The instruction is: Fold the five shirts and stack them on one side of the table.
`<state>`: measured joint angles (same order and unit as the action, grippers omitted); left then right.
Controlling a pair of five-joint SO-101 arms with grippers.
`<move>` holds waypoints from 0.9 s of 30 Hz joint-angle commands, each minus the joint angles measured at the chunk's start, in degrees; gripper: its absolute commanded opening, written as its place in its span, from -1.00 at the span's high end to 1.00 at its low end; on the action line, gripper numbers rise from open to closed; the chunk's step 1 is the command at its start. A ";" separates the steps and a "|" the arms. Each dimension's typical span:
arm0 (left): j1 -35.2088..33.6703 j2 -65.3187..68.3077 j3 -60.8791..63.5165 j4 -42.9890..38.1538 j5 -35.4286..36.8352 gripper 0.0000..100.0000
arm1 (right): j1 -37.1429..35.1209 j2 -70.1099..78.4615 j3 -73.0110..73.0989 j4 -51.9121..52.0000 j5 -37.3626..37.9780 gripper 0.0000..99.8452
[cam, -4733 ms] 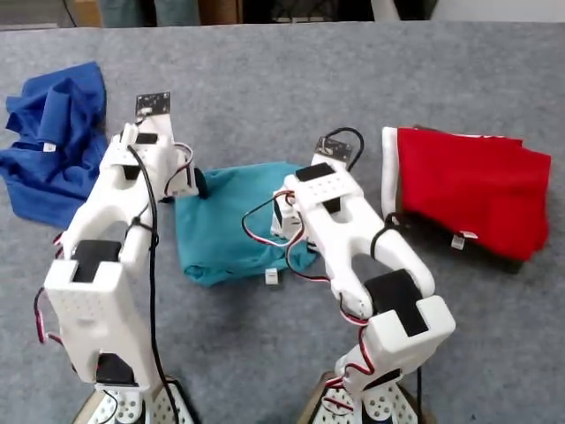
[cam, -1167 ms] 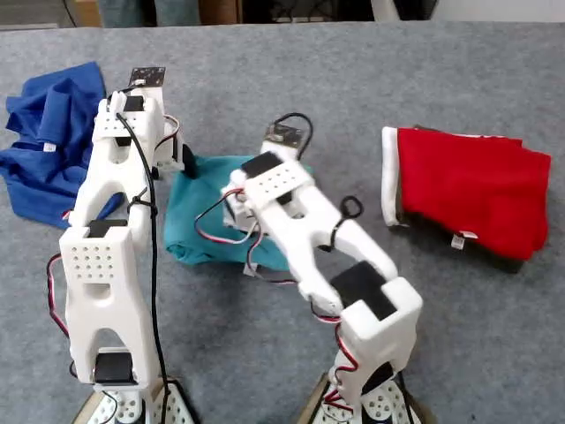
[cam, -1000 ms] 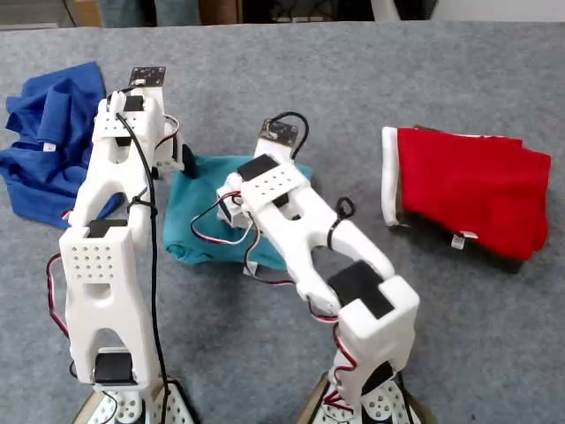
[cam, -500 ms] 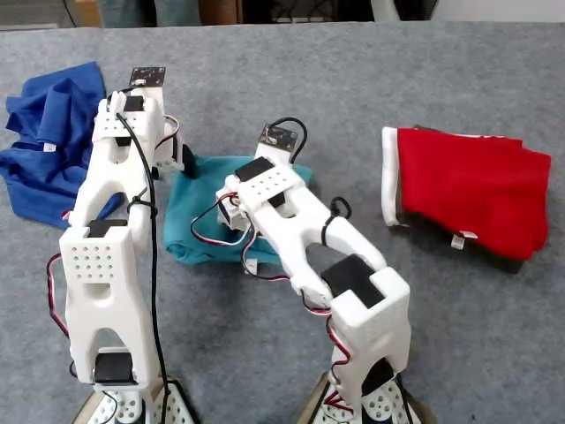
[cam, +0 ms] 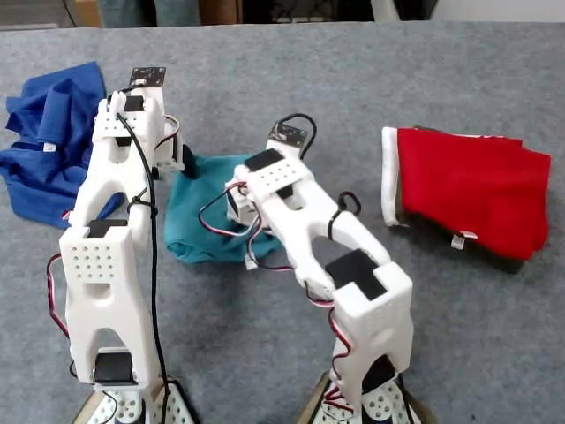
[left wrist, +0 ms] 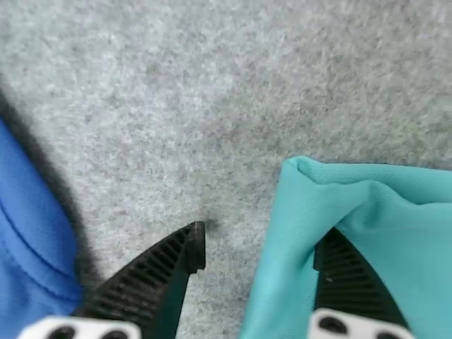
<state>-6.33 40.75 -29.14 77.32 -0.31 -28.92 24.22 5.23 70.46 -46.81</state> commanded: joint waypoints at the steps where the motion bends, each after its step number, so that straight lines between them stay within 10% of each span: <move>1: 0.92 -0.88 -2.95 0.62 1.32 0.63 | 0.53 -0.13 -3.47 2.99 2.11 0.97; 9: 6.64 4.13 -0.75 -2.55 3.25 0.84 | 1.49 0.04 -3.91 3.08 3.78 0.97; 27: 6.73 10.99 -36.62 18.11 7.21 0.95 | 8.09 -0.40 -16.66 16.53 5.89 0.97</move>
<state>0.26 53.14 -56.92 93.41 5.23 -22.95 24.48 -6.11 83.03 -41.63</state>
